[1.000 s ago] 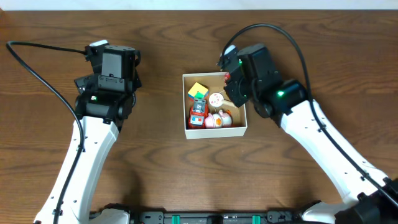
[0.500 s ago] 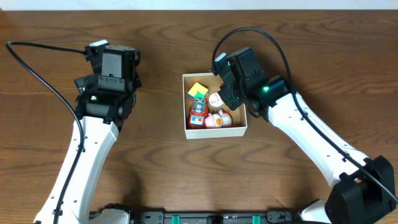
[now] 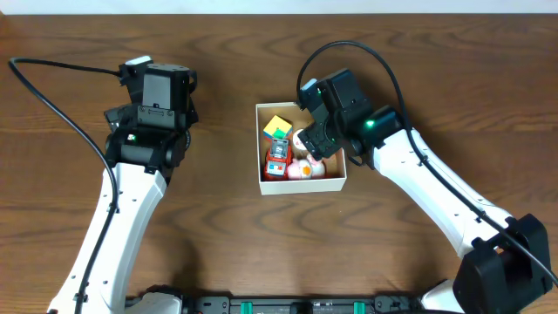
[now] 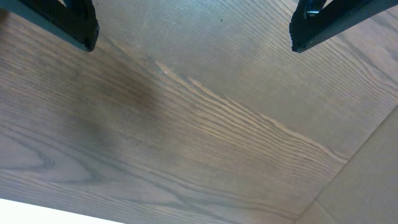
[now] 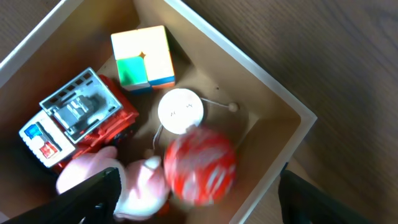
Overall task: Pack container
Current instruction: 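Carry the red ball over the box and lower it inside, then open the right gripper and lift it away from the box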
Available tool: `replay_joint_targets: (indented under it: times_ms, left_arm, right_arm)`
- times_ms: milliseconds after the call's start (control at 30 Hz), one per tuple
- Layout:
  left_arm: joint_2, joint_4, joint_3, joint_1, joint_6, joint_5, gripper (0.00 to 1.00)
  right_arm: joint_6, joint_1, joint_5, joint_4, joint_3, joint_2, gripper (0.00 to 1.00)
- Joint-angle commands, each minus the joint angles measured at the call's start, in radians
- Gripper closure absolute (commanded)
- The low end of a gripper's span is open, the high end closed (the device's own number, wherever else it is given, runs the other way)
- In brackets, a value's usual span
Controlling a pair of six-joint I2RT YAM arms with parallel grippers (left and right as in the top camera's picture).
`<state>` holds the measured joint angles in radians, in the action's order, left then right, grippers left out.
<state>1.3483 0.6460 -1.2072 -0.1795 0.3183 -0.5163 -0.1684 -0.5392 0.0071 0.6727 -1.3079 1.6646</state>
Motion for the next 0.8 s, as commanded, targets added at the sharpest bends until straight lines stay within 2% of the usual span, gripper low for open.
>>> replay_joint_targets:
  times_ms: [0, 167, 367, 633, 700, 767]
  left_arm:
    - [-0.009, -0.002, -0.01, 0.004, 0.013, -0.019, 0.02]
    - [-0.009, -0.002, -0.01, 0.004, 0.013, -0.019, 0.02]
    - [-0.009, -0.002, -0.01, 0.004, 0.013, -0.019, 0.02]
    - [-0.009, -0.002, -0.01, 0.004, 0.013, -0.019, 0.02]
    - [-0.009, -0.002, -0.01, 0.004, 0.013, -0.019, 0.02]
    - [-0.009, -0.002, -0.01, 0.004, 0.013, -0.019, 0.02]
  right_arm:
    - [-0.001, -0.012, 0.0, -0.004, -0.005, 0.008, 0.16]
    - [0.009, -0.009, 0.06, -0.027, -0.005, 0.008, 0.15]
    - [0.177, 0.028, 0.267, -0.032, -0.005, 0.007, 0.13]
    - [0.293, 0.124, 0.274, -0.032, -0.005, 0.007, 0.12]
    - [0.294, 0.145, 0.274, -0.033, -0.005, 0.007, 0.09]
    - [0.292, 0.161, 0.275, -0.032, -0.005, 0.007, 0.02]
